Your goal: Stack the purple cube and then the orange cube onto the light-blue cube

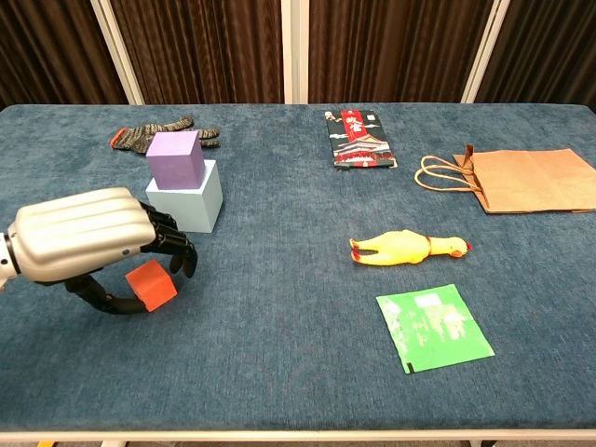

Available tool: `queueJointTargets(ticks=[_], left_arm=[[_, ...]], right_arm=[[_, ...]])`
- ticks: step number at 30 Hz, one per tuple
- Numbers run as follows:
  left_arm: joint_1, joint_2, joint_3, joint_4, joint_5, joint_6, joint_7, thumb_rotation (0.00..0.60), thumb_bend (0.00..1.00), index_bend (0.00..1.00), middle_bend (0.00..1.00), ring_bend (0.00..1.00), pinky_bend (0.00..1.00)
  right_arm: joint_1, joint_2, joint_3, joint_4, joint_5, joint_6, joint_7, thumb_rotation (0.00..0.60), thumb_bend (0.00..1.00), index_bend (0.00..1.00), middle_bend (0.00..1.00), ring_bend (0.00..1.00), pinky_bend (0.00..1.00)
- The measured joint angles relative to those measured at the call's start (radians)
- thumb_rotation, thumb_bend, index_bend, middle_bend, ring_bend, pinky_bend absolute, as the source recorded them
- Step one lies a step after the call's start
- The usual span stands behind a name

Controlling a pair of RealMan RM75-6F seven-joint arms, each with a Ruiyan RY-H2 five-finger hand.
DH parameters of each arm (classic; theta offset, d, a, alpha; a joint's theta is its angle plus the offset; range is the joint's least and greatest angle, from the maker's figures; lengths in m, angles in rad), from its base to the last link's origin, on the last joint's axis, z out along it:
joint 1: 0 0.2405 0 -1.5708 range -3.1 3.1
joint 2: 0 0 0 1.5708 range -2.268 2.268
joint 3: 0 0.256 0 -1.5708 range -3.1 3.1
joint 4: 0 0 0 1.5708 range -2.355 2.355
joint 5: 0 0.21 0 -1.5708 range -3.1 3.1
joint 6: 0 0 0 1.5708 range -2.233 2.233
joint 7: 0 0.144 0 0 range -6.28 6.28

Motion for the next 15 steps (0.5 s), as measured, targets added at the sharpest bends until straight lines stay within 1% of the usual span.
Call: queueJointTargets(ticks=[8, 15], left_arm=[[0.005, 0.001, 0.006, 0.004, -0.002, 0.012, -0.004, 0.6, 0.29, 0.47, 0.6, 0.43, 0.54], [0.013, 0.009, 0.009, -0.006, -0.005, 0.029, -0.009, 0.6, 0.29, 0.47, 0.6, 0.43, 0.54]], right_arm=[[0.001, 0.001, -0.001, -0.002, 0.0, -0.003, -0.002, 0.6, 0.23, 0.07, 0.05, 0.0, 0.0], [0.0, -0.001, -0.002, -0.001, 0.001, -0.002, -0.005, 0.6, 0.23, 0.07, 0.05, 0.0, 0.0]])
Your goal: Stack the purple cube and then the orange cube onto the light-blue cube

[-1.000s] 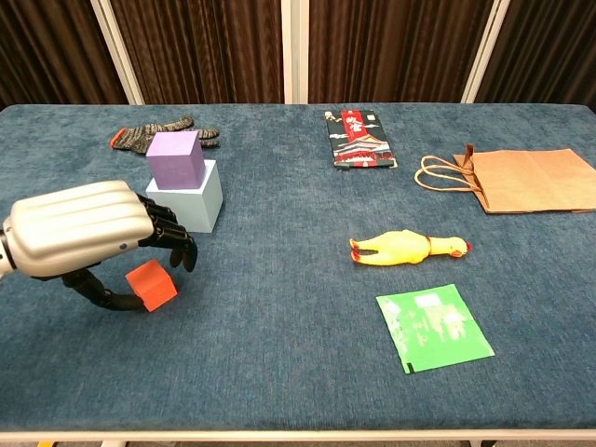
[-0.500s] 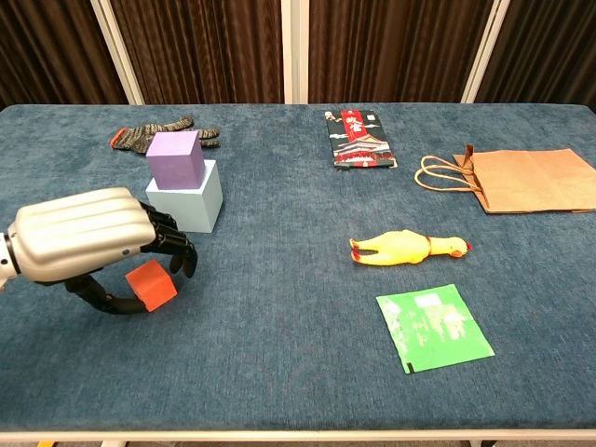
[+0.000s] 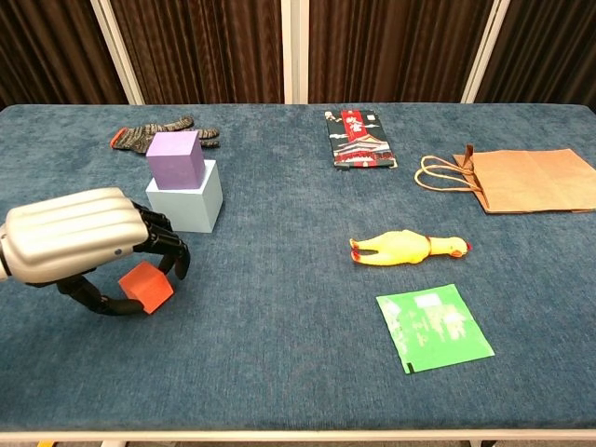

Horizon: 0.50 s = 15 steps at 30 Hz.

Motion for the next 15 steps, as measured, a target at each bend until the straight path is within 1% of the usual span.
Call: queueJointTargets(ticks=[4, 7, 11, 15], left_arm=[[0.005, 0.029, -0.009, -0.034, -0.014, 0.011, -0.002, 0.6, 0.29, 0.47, 0.6, 0.43, 0.54], [0.014, 0.077, -0.016, -0.088, -0.038, 0.016, 0.001, 0.6, 0.29, 0.47, 0.6, 0.43, 0.54], [0.038, 0.182, -0.032, -0.208, -0.102, 0.016, 0.029, 0.6, 0.29, 0.47, 0.61, 0.43, 0.54], [0.061, 0.295, -0.062, -0.33, -0.205, 0.004, 0.116, 0.6, 0.29, 0.46, 0.61, 0.44, 0.54]], right_arm=[[-0.001, 0.0, 0.001, 0.002, 0.001, 0.0, 0.004, 0.6, 0.23, 0.07, 0.05, 0.0, 0.0], [-0.001, 0.003, 0.002, 0.002, 0.002, 0.001, 0.011, 0.6, 0.23, 0.07, 0.05, 0.0, 0.0], [-0.002, 0.006, 0.002, 0.002, 0.0, 0.002, 0.019, 0.6, 0.23, 0.07, 0.05, 0.0, 0.0], [-0.001, 0.007, 0.002, 0.0, -0.003, 0.001, 0.017, 0.6, 0.23, 0.07, 0.05, 0.0, 0.0]])
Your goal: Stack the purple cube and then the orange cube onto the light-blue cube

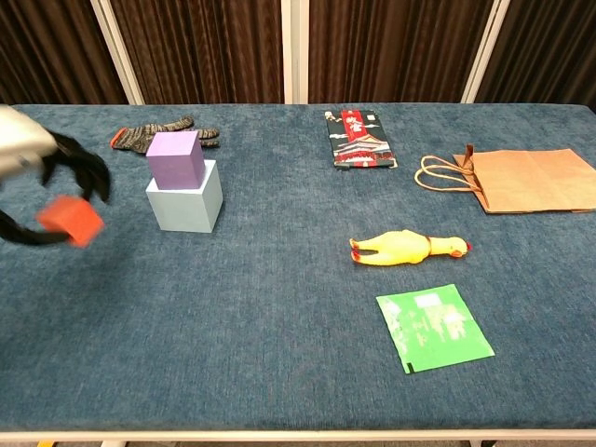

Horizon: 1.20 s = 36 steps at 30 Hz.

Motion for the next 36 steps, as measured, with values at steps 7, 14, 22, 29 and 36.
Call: queueJointTargets(ticks=[7, 14, 22, 29, 36], left_arm=[[0.009, 0.134, -0.106, -0.191, -0.211, -0.044, 0.195, 0.6, 0.29, 0.46, 0.61, 0.44, 0.55], [-0.071, 0.167, -0.222, -0.298, -0.379, -0.144, 0.359, 0.6, 0.29, 0.46, 0.61, 0.44, 0.55], [-0.193, 0.151, -0.294, -0.346, -0.611, -0.268, 0.483, 0.6, 0.29, 0.45, 0.61, 0.44, 0.54], [-0.303, 0.098, -0.32, -0.395, -0.822, -0.281, 0.632, 0.6, 0.29, 0.45, 0.61, 0.44, 0.54], [-0.37, 0.047, -0.331, -0.432, -0.952, -0.22, 0.689, 0.6, 0.29, 0.45, 0.62, 0.44, 0.54]], right_arm=[[0.001, -0.002, -0.001, -0.002, 0.001, -0.001, -0.009, 0.6, 0.23, 0.07, 0.05, 0.0, 0.0], [0.003, -0.003, -0.003, -0.003, -0.002, -0.004, -0.012, 0.6, 0.23, 0.07, 0.04, 0.0, 0.0], [0.007, -0.003, -0.001, 0.0, 0.006, -0.015, -0.01, 0.6, 0.23, 0.07, 0.04, 0.0, 0.0], [0.006, -0.006, -0.004, 0.0, 0.001, -0.011, -0.014, 0.6, 0.23, 0.07, 0.04, 0.0, 0.0], [0.004, 0.0, -0.003, -0.001, -0.001, -0.007, -0.002, 0.6, 0.23, 0.07, 0.04, 0.0, 0.0]])
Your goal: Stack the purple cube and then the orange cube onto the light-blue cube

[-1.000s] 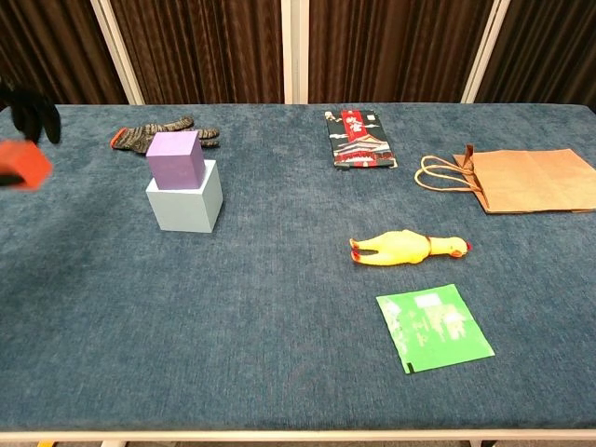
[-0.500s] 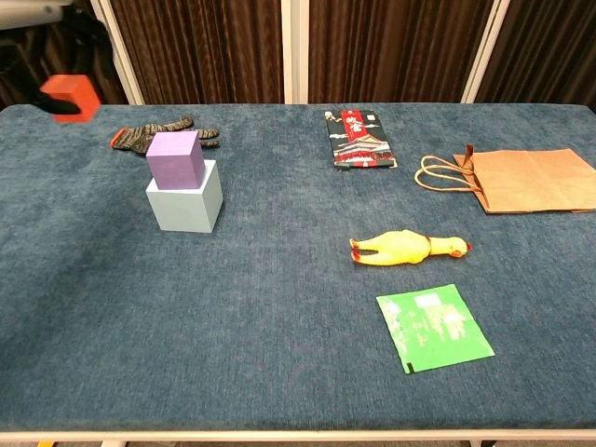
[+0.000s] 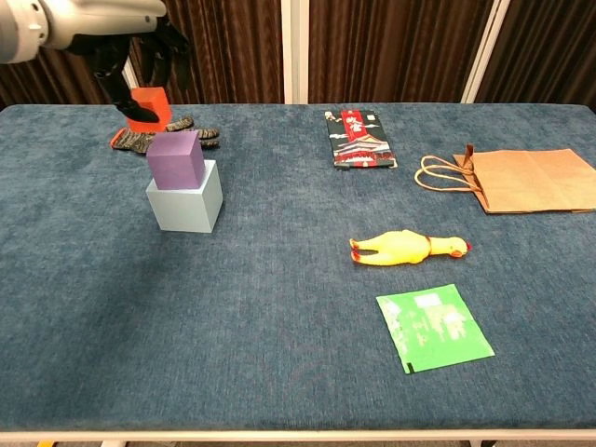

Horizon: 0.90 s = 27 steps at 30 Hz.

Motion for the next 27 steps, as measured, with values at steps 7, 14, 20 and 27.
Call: queueJointTargets(ticks=[7, 14, 20, 27], left_arm=[[-0.025, -0.043, 0.01, -0.001, -0.027, 0.059, 0.011, 0.6, 0.29, 0.45, 0.62, 0.44, 0.54], [-0.026, -0.067, 0.038, 0.027, 0.011, 0.057, -0.023, 0.6, 0.29, 0.45, 0.63, 0.45, 0.55], [-0.029, -0.083, 0.048, 0.049, 0.029, 0.055, -0.042, 0.6, 0.29, 0.45, 0.63, 0.45, 0.55], [-0.034, -0.093, 0.053, 0.075, 0.03, 0.051, -0.056, 0.6, 0.29, 0.45, 0.63, 0.45, 0.55]], right_arm=[[0.0, 0.001, 0.0, 0.001, 0.001, 0.0, 0.002, 0.6, 0.23, 0.07, 0.04, 0.0, 0.0], [0.001, 0.0, 0.0, 0.001, 0.002, -0.001, 0.0, 0.6, 0.23, 0.07, 0.04, 0.0, 0.0], [0.002, 0.002, 0.002, 0.0, 0.009, -0.007, -0.003, 0.6, 0.23, 0.07, 0.04, 0.0, 0.0], [0.003, 0.002, 0.002, -0.001, 0.016, -0.012, -0.009, 0.6, 0.23, 0.07, 0.04, 0.0, 0.0]])
